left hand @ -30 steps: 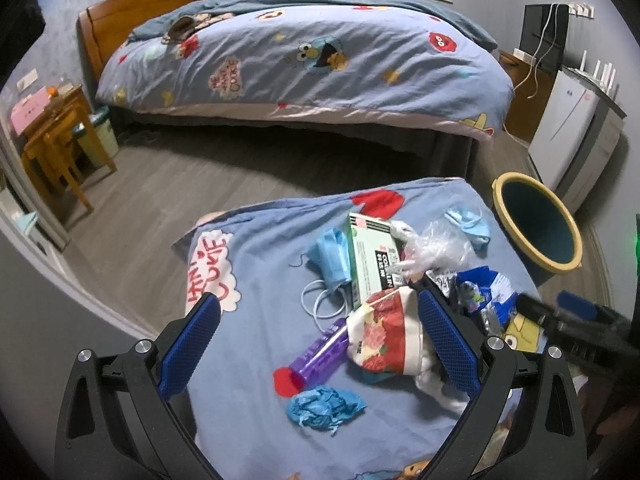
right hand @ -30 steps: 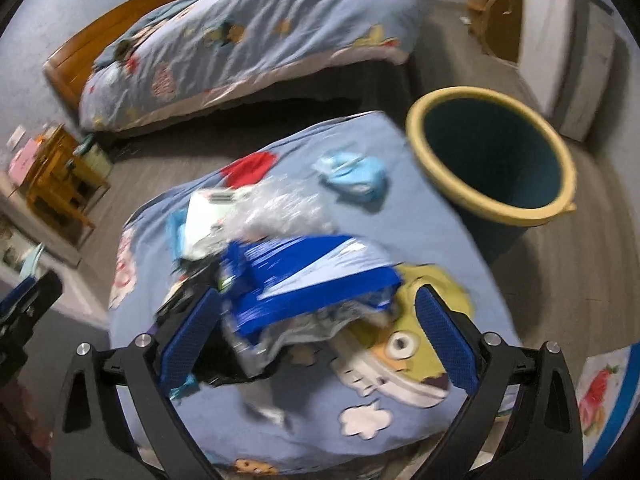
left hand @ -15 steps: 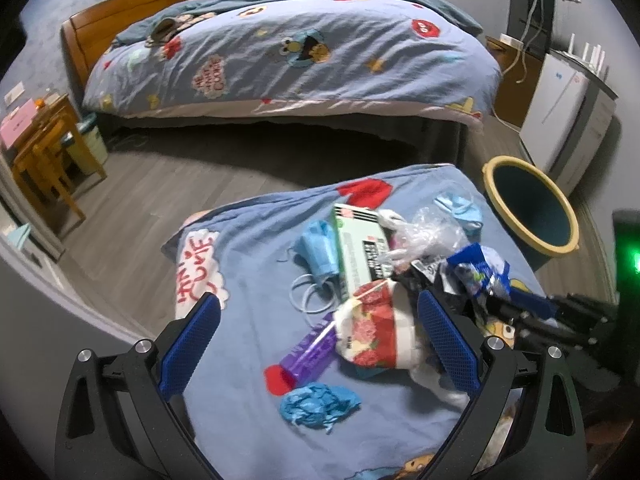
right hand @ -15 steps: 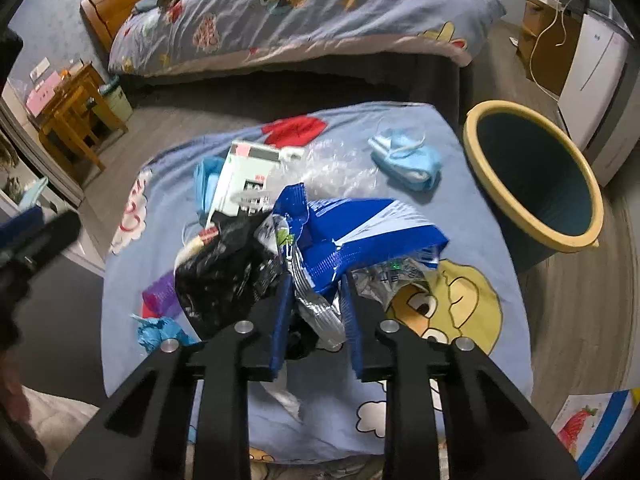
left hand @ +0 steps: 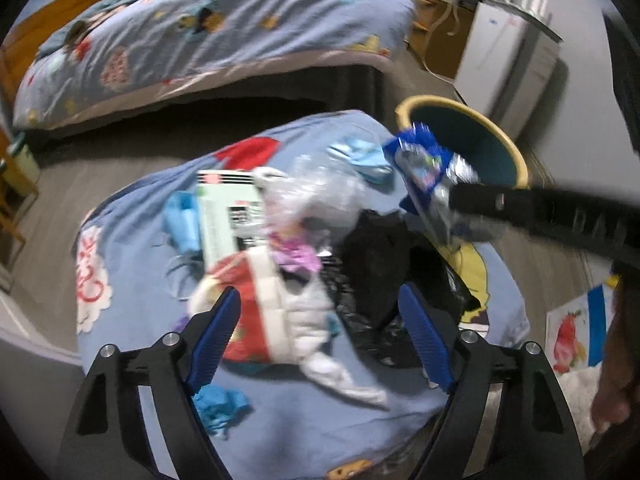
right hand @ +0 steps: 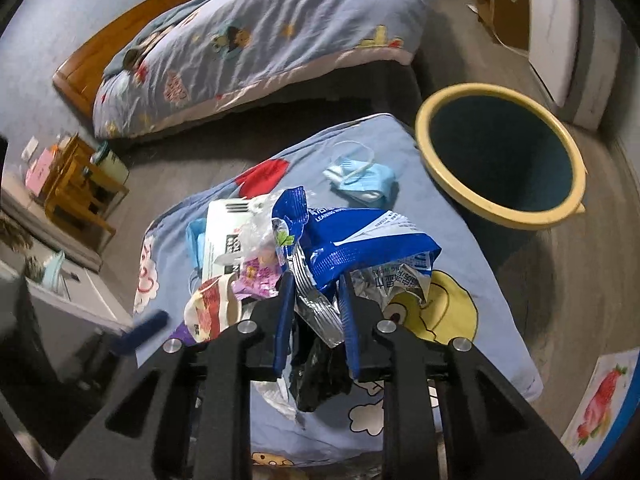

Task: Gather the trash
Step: 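Grasp the blue-and-white wrapper with the right gripper while the left gripper approaches the black bag, then grasp the black plastic bag with the left gripper and lift it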

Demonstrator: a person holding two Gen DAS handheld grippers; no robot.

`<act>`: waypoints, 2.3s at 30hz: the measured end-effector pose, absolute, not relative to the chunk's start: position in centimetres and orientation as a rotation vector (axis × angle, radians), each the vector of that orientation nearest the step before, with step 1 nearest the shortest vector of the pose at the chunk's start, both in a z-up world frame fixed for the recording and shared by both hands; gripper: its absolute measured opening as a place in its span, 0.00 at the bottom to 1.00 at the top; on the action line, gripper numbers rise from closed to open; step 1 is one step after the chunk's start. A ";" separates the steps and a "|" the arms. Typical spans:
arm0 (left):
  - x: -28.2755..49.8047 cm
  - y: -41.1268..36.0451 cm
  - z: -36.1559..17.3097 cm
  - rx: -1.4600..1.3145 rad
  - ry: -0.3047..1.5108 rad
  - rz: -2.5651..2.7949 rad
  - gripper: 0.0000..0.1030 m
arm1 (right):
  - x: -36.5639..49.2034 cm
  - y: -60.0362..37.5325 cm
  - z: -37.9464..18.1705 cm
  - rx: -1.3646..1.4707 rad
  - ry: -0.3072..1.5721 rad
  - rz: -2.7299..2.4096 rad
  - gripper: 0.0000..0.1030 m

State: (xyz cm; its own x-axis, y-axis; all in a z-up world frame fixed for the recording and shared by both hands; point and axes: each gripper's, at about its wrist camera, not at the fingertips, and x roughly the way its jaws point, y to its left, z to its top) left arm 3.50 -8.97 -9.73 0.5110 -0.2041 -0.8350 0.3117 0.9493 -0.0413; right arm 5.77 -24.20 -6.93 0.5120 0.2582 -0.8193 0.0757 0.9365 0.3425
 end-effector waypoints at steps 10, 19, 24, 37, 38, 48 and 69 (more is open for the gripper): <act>1.7 -14.0 -11.3 0.190 1.010 -0.441 0.79 | 6.5 -31.0 -4.5 0.504 0.992 0.039 0.21; 1.8 -16.0 -13.4 0.220 1.059 -0.446 0.68 | 8.3 -31.4 -1.4 0.319 0.971 0.104 0.21; 2.1 -16.8 -13.0 0.237 1.019 -0.462 0.68 | 9.0 -33.0 -1.8 0.380 0.960 0.104 0.21; 6.5 -18.6 -16.8 0.088 1.153 -0.475 0.12 | 9.2 -34.5 -1.4 0.409 0.923 0.096 0.21; 6.4 -18.7 -16.3 0.106 1.133 -0.473 0.10 | 9.1 -34.6 -1.4 0.407 0.919 0.095 0.21; 8.4 -17.1 -9.1 0.092 0.976 -0.424 0.07 | 9.2 -36.1 -0.4 0.407 0.858 0.060 0.21; 14.5 -26.2 -4.5 0.244 0.818 -0.485 0.07 | 12.4 -49.4 -4.9 0.537 0.795 -0.107 0.21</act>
